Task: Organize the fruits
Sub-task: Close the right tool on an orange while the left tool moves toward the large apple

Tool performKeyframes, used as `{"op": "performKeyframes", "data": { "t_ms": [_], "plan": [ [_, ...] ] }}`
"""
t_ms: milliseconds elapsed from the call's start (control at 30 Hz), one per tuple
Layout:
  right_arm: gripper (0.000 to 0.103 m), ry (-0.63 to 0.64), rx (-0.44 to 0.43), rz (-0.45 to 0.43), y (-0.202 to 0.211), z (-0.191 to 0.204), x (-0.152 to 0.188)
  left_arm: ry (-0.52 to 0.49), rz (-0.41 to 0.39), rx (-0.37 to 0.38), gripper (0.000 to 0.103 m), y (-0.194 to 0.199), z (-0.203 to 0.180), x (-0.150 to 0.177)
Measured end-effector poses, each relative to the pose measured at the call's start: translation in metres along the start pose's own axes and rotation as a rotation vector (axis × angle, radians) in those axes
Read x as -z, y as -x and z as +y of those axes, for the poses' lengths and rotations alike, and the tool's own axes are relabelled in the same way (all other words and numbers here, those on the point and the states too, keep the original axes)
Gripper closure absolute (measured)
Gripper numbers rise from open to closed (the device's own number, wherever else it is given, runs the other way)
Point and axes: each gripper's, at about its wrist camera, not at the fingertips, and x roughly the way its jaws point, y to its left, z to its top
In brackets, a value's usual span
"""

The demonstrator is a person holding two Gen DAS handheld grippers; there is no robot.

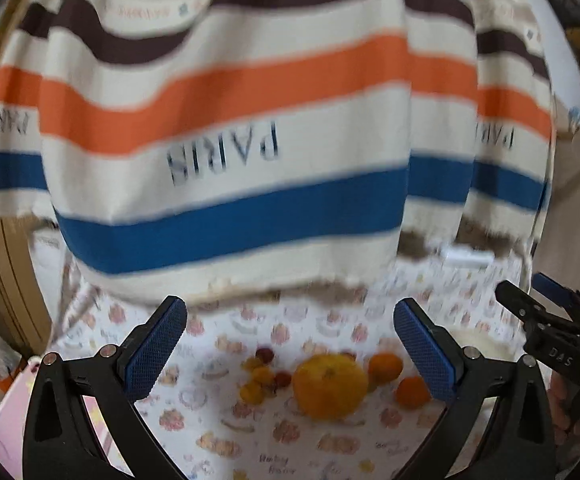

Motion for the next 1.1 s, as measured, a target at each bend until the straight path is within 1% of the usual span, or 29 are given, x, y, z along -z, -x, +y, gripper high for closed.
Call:
{"op": "performKeyframes", "data": {
  "t_ms": [33, 67, 133, 167, 267, 300, 400, 467, 533, 600, 667, 733, 967, 1100],
  "plan": [
    [0.023, 0.000, -0.011, 0.028, -0.008, 0.001, 0.006, 0.004, 0.007, -0.004, 0.000, -0.004, 0.001, 0.005],
    [0.030, -0.001, -0.026, 0.067, -0.017, 0.001, 0.011, 0.007, 0.016, -0.020, 0.000, -0.008, 0.002, 0.009],
    [0.039, -0.022, -0.105, 0.176, -0.038, 0.000, 0.024, 0.012, 0.050, -0.031, 0.000, -0.017, 0.002, 0.014],
    [0.040, -0.040, -0.135, 0.216, -0.046, -0.001, 0.031, 0.021, 0.063, -0.020, 0.000, -0.021, 0.002, 0.016],
    [0.044, -0.057, -0.177, 0.318, -0.069, -0.002, 0.050, 0.049, 0.114, 0.008, 0.000, -0.032, 0.004, 0.024],
    [0.047, -0.054, -0.178, 0.337, -0.074, -0.001, 0.055, 0.057, 0.130, 0.009, 0.000, -0.036, 0.004, 0.026],
    [0.048, -0.031, -0.162, 0.393, -0.089, 0.003, 0.069, 0.052, 0.169, 0.005, 0.000, -0.047, 0.001, 0.033],
    [0.049, -0.014, -0.150, 0.412, -0.096, 0.006, 0.075, 0.046, 0.182, 0.003, 0.000, -0.051, -0.003, 0.036],
    [0.058, -0.010, -0.142, 0.445, -0.105, 0.007, 0.082, 0.038, 0.193, 0.009, 0.000, -0.053, -0.005, 0.039],
    [0.060, -0.021, -0.141, 0.479, -0.112, 0.004, 0.089, 0.027, 0.198, 0.011, 0.000, -0.054, -0.010, 0.041],
    [0.060, -0.015, -0.126, 0.489, -0.116, 0.003, 0.092, 0.011, 0.203, 0.009, 0.000, -0.056, -0.014, 0.042],
    [0.060, -0.004, -0.127, 0.481, -0.117, 0.004, 0.092, 0.000, 0.207, 0.001, 0.000, -0.057, -0.016, 0.044],
    [0.060, 0.043, -0.114, 0.464, -0.115, 0.012, 0.093, 0.015, 0.236, 0.002, 0.000, -0.065, -0.016, 0.049],
    [0.059, 0.054, -0.119, 0.461, -0.115, 0.012, 0.094, 0.030, 0.236, -0.033, 0.000, -0.067, -0.013, 0.050]
  ]
}}
